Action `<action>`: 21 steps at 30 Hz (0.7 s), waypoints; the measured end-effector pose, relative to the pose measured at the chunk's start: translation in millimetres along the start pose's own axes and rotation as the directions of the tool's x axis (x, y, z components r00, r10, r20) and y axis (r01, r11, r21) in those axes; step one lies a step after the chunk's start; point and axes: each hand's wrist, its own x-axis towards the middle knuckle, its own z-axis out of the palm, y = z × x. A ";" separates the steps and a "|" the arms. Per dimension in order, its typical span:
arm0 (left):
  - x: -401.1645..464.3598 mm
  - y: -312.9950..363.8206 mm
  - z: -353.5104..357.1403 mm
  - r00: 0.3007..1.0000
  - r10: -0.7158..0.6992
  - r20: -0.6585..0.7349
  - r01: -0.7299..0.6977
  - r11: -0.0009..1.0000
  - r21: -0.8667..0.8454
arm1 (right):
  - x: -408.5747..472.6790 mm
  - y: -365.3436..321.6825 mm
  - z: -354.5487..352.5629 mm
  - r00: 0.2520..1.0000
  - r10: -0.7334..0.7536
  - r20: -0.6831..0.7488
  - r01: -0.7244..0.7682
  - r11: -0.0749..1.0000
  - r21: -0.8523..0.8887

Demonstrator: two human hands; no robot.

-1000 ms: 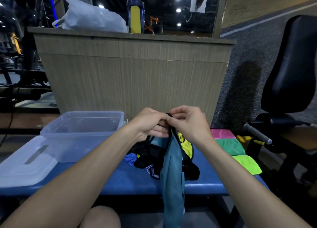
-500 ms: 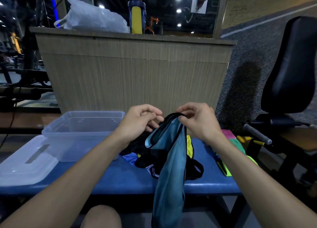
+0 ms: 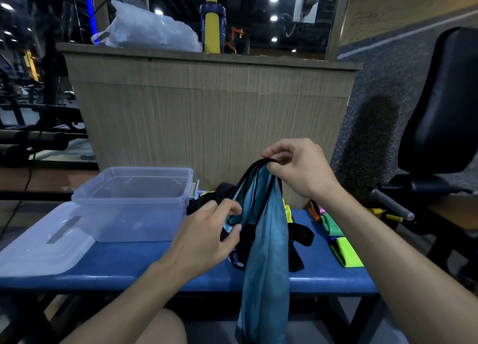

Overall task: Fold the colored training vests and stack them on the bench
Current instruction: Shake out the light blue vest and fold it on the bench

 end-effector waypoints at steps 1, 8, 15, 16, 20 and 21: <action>0.3 1.1 0.6 1.000 -0.019 0.008 0.019 1.000 0.014 | -0.5 -1.4 -1.0 1.000 -0.006 0.004 0.006 1.000 0.002; 29.5 11.6 -2.1 0.979 -0.161 0.127 0.175 0.978 -0.112 | -8.4 -10.2 -5.8 0.996 -0.060 0.068 0.056 0.997 0.046; 51.8 8.2 -10.7 0.984 -0.065 0.166 0.108 0.958 -0.265 | -9.9 3.2 -13.1 0.997 -0.050 0.052 0.049 0.999 0.023; 49.9 6.7 -13.2 0.982 -0.045 0.185 0.092 0.963 -0.252 | -9.1 6.9 -14.4 0.998 -0.043 0.044 0.042 0.999 0.012; 39.4 2.9 -19.6 0.968 0.053 0.245 -0.014 0.987 -0.159 | -6.7 19.2 -16.3 1.000 -0.008 0.029 0.008 1.000 -0.003; 36.3 3.9 -21.0 0.962 0.075 0.264 -0.041 0.990 -0.132 | -5.6 21.4 -15.6 1.000 0.003 0.029 -0.003 1.000 -0.002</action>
